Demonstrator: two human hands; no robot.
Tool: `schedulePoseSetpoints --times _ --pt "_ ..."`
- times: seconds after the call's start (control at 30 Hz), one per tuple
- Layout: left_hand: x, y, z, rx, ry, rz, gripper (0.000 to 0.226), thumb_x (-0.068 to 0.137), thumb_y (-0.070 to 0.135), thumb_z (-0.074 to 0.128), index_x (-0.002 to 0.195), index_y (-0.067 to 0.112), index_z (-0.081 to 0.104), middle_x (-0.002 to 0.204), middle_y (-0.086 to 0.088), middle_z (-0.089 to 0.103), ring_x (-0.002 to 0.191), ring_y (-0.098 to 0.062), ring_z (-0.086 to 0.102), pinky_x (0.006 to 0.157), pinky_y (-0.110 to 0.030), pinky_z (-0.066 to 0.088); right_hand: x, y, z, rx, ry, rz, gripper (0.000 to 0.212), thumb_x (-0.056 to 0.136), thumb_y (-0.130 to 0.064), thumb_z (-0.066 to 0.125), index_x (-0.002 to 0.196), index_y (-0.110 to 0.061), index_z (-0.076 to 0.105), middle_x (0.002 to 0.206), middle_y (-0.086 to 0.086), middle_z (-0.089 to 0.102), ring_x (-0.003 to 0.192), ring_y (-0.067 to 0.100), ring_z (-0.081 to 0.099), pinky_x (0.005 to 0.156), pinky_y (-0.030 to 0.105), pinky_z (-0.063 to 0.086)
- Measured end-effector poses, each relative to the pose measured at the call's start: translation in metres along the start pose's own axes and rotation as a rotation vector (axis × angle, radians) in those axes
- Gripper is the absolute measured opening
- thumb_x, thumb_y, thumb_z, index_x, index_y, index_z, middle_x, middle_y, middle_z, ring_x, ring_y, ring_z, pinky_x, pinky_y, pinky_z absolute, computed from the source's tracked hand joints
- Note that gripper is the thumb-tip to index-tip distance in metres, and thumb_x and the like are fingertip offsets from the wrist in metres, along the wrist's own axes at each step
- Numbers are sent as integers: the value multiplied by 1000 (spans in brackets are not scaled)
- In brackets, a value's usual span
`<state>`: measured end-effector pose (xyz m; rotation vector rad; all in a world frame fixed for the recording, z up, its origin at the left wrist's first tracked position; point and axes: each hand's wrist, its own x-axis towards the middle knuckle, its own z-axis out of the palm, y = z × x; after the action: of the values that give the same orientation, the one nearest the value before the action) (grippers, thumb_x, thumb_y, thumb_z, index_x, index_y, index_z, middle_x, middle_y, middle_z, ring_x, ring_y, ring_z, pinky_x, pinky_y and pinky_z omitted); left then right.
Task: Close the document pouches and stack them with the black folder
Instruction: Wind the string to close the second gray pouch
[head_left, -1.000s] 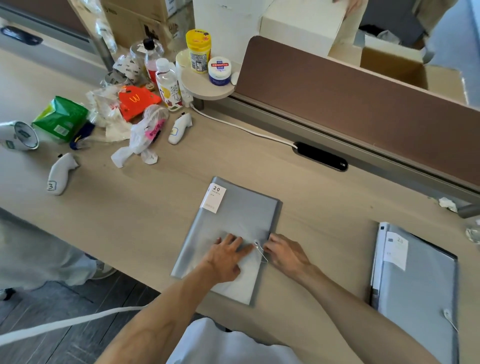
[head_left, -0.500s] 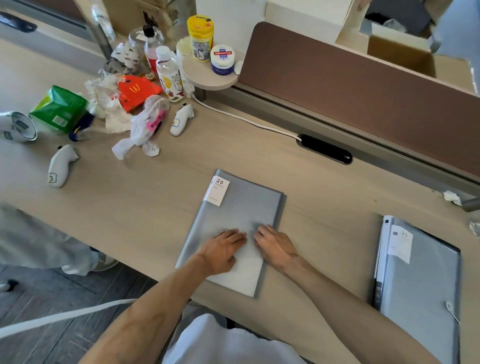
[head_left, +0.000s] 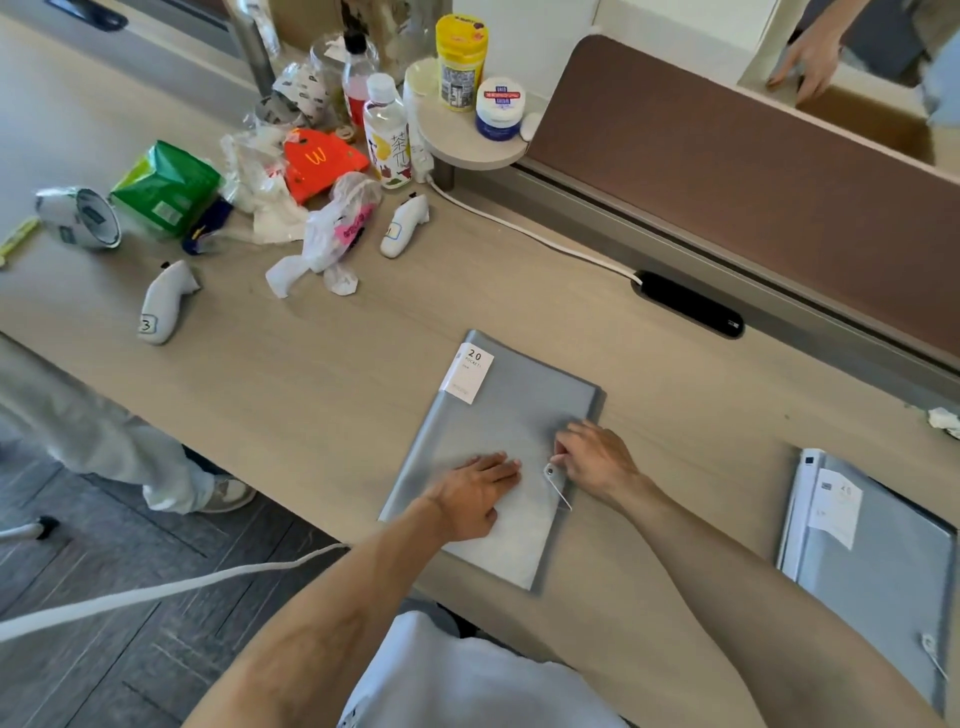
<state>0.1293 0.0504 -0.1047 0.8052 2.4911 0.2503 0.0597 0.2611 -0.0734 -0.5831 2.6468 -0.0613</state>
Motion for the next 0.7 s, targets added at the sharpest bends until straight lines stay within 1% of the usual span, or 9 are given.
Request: schedulePoseSetpoints --times 0.17,0.27,0.33,0.4,0.43,0.5,0.57,0.6,0.7 --pt "0 1 -2 11 -29 -5 64 93 19 42 152 16 17 162 1 9 150 -19 4 122 -35 7 -18 7 8 70 64 -48 3 87 -18 59 86 -17 61 92 3 61 94 25 58 72 33 42" --pt "1 2 -3 11 -46 -11 65 92 18 42 152 15 17 162 0 9 150 -19 4 122 -36 11 -30 10 13 73 150 -118 7 77 -9 58 75 -15 59 76 6 58 73 30 60 58 28 35" --pt "1 3 -4 9 -51 -14 65 92 18 43 152 14 18 162 0 9 150 -18 4 122 -36 12 -38 8 16 58 212 -169 10 74 -14 52 72 -17 61 71 4 57 64 26 59 53 26 35" --pt "1 5 -4 7 -52 -20 66 91 18 43 152 14 19 162 0 9 150 -18 5 121 -37 13 -43 6 22 42 246 -213 3 78 -19 64 77 -18 66 71 2 57 63 24 60 52 26 40" --pt "1 7 -4 6 -51 -22 66 91 18 43 152 14 19 162 0 9 150 -18 4 121 -38 14 -45 5 25 45 244 -218 4 77 -20 71 79 -18 68 71 2 58 64 24 60 53 26 42" --pt "0 11 -6 2 -49 -28 66 91 18 44 152 13 19 162 0 8 150 -18 4 121 -38 16 -48 5 32 49 254 -213 8 75 -17 74 82 -16 70 72 3 59 65 25 61 54 28 44" --pt "0 14 -7 -5 -41 -29 66 91 17 44 151 12 20 162 0 9 150 -19 5 120 -37 16 -51 5 37 78 289 -193 9 75 -12 69 84 -14 69 73 4 59 66 26 61 54 29 46" --pt "0 15 -8 -9 -37 -29 66 90 16 44 151 11 20 162 -1 9 150 -20 5 120 -36 15 -53 3 39 84 312 -186 8 78 -14 62 83 -14 68 73 5 59 65 26 61 53 28 46" --pt "0 17 -9 -15 -36 -34 67 89 16 45 151 10 20 162 -2 10 150 -21 5 121 -36 15 -56 -2 43 96 373 -161 28 83 -23 42 81 -14 67 72 4 59 62 24 60 52 27 45"
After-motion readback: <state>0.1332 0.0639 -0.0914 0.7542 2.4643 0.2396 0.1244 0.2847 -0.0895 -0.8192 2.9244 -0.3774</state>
